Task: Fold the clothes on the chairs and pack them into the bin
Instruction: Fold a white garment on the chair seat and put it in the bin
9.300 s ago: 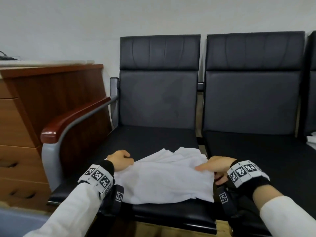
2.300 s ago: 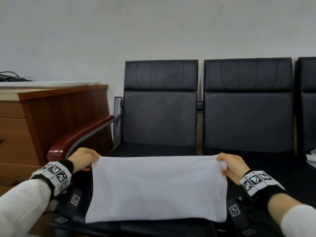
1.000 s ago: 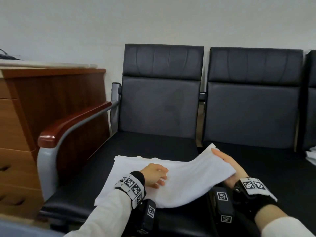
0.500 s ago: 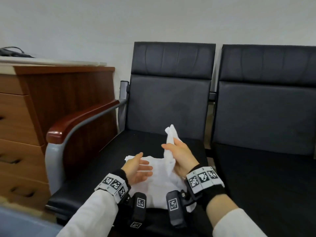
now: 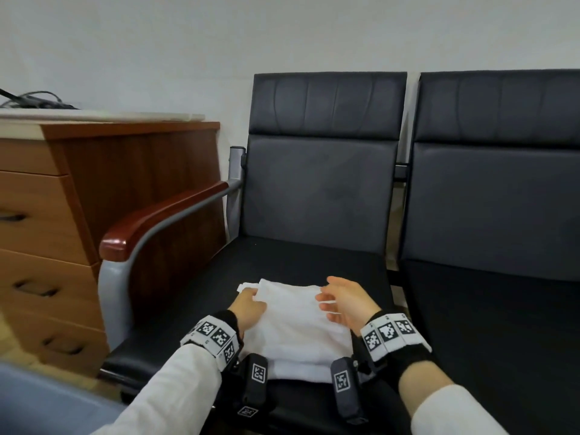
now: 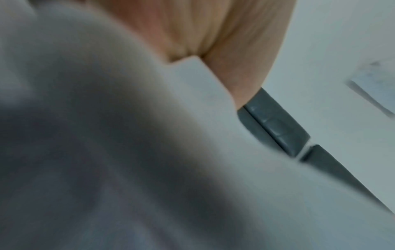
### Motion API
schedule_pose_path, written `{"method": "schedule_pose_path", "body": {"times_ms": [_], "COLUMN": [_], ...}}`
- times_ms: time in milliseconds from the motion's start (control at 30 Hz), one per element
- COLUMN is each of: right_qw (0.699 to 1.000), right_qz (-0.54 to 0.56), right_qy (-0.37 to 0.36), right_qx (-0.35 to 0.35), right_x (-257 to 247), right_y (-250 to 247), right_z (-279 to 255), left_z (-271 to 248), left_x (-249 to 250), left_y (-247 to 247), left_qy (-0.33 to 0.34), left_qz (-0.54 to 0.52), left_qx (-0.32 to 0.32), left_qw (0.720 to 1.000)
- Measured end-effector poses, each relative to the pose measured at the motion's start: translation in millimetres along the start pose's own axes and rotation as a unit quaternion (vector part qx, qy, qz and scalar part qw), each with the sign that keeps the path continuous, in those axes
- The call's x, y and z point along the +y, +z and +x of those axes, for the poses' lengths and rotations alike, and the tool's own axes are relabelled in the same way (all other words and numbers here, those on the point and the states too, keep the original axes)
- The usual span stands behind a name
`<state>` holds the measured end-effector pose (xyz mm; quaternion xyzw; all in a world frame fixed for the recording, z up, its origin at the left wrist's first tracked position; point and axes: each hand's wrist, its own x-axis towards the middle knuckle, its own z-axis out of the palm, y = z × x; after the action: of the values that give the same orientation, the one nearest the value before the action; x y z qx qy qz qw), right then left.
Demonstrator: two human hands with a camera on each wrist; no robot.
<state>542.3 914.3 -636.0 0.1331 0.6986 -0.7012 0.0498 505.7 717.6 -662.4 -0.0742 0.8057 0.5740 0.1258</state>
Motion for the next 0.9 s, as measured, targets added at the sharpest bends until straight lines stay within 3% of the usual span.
{"method": "schedule_pose_path", "body": {"times_ms": [133, 300, 433, 500, 567, 633, 700, 733, 800, 900], "right_qw": [0.997, 0.984, 0.982, 0.981, 0.977, 0.971, 0.962, 0.957, 0.945, 0.935], "right_qz": [-0.082, -0.17, -0.173, -0.176, -0.188, -0.213, -0.247, -0.265, -0.305, -0.328], "right_qy": [-0.003, 0.038, 0.065, 0.084, 0.098, 0.106, 0.109, 0.108, 0.111, 0.127], "right_qx": [0.004, -0.042, -0.023, -0.009, -0.004, -0.007, -0.027, -0.035, -0.047, -0.038], "right_x": [7.1, 18.4, 23.4, 22.9, 22.0, 21.1, 21.0, 21.6, 24.5, 25.4], "right_y": [-13.3, -21.2, -23.2, -24.6, -23.7, -20.9, -15.8, -13.6, -10.3, -15.3], "right_z": [-2.8, -7.5, -6.4, -6.8, -8.0, -8.4, -9.8, -10.6, -10.4, -7.5], "left_z": [0.8, -3.0, -10.8, -15.5, -20.3, -29.0, -41.0, -47.6, -49.2, -41.6], "left_x": [8.5, -7.6, -0.5, 5.7, 13.8, 23.8, 28.6, 28.6, 24.8, 21.9], "left_y": [-17.7, -31.7, -40.4, -41.4, -36.1, -23.8, -6.5, 1.6, 14.1, 29.1], "left_qy": [0.045, -0.032, -0.079, -0.056, 0.028, 0.075, 0.009, -0.042, -0.094, -0.077], "left_qz": [0.072, 0.257, 0.313, 0.354, 0.315, 0.201, 0.062, 0.014, 0.033, 0.06], "left_qx": [0.022, 0.025, 0.051, 0.094, 0.126, 0.081, -0.033, -0.092, -0.16, -0.167], "left_qw": [0.996, 0.966, 0.945, 0.929, 0.94, 0.973, 0.997, 0.995, 0.982, 0.981]}}
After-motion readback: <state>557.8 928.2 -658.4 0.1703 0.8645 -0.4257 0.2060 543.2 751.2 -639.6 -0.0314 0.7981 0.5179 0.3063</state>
